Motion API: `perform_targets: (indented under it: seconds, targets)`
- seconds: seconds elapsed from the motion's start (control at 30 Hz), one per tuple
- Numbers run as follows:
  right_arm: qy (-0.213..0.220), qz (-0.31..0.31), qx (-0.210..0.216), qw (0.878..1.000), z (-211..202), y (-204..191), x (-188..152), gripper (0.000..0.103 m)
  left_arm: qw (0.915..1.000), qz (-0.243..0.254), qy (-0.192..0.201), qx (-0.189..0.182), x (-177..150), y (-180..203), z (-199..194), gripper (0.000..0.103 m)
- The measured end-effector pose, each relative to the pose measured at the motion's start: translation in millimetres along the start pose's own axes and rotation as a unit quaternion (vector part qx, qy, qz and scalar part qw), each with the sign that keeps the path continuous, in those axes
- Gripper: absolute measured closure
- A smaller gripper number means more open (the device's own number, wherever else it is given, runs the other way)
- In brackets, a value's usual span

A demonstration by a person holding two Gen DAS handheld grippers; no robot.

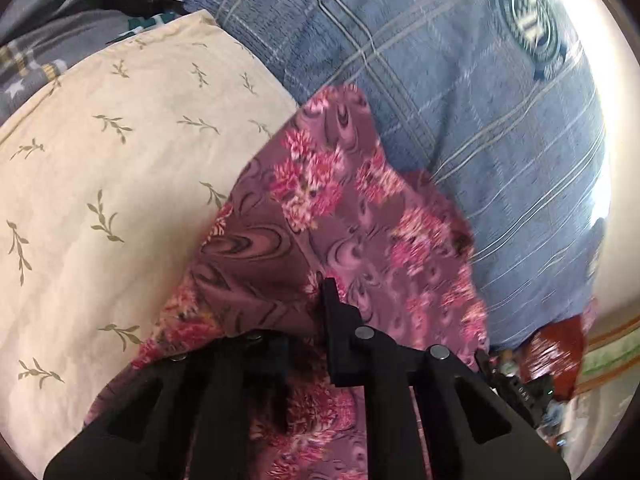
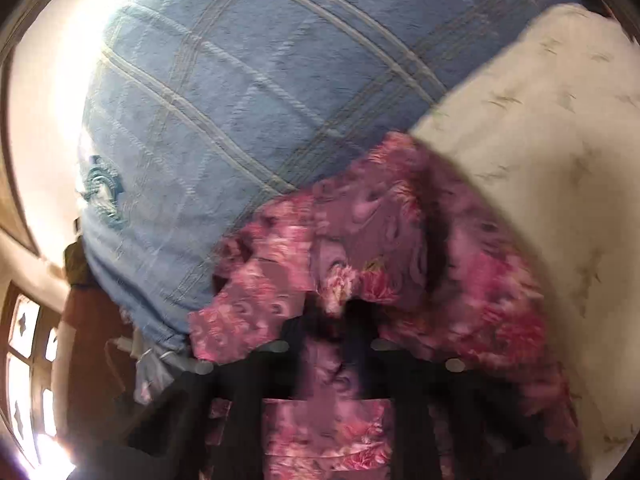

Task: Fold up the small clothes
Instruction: 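Pinch the shirt side with the right tool while the left tool holds the fold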

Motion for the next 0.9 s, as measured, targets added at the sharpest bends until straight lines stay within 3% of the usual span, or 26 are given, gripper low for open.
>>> perform_targets:
  seconds: [0.13, 0.2, 0.27, 0.33, 0.4, 0.5, 0.57, 0.67, 0.77, 0.83, 0.9]
  targets:
    - [0.043, -0.002, 0.06, 0.997, -43, -11, 3, 0.093, 0.9997, -0.002, 0.025, -0.005, 2, 10, -25, 0.096]
    - [0.042, -0.005, 0.064, 0.997, -53, -5, -1, 0.093, 0.9996, -0.01, 0.025, 0.008, 0, 9, -33, 0.096]
    - [0.007, -0.006, 0.031, 0.999, -43, 11, -10, 0.093, 0.9994, -0.028, 0.011, 0.018, -3, 1, -31, 0.096]
    - [-0.039, -0.003, -0.039, 0.998, -22, 33, -23, 0.087, 0.9973, -0.055, -0.03, 0.038, -10, -11, -23, 0.096]
    - [-0.052, 0.012, -0.03, 0.998, -25, 46, -33, 0.089, 0.9955, -0.069, -0.063, 0.018, -21, -19, -27, 0.095]
    - [-0.026, 0.014, -0.02, 0.999, -55, 49, -39, 0.084, 0.997, -0.021, -0.067, 0.031, -27, -6, -53, 0.095]
    - [0.015, 0.003, -0.01, 1.0, -82, 45, -35, 0.084, 0.9982, 0.016, -0.054, 0.021, -21, 15, -69, 0.091]
    - [0.071, -0.026, 0.006, 0.997, -105, 30, -21, 0.084, 0.9945, 0.084, -0.048, 0.042, -13, 47, -66, 0.05]
    - [0.069, -0.051, 0.0, 0.996, -96, 17, -11, 0.082, 0.9829, 0.156, -0.056, 0.081, -10, 67, -43, 0.048]
    - [0.058, -0.071, -0.013, 0.996, -77, 16, -10, 0.082, 0.9777, 0.172, -0.07, 0.099, -11, 63, -24, 0.048]
    - [0.047, -0.094, -0.056, 0.993, -52, 17, -13, 0.082, 0.9726, 0.17, -0.098, 0.125, -15, 41, -1, 0.048]
Point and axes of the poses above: each gripper's, at about its wrist camera, not at the fingertips, and z roughly the way its jaws point, y to its right, x to its top, the point moved 3 cm from there along z, roughly the way its jaws point, and after that the axes turned 11 degrees about -x, right-handed, at the moved point
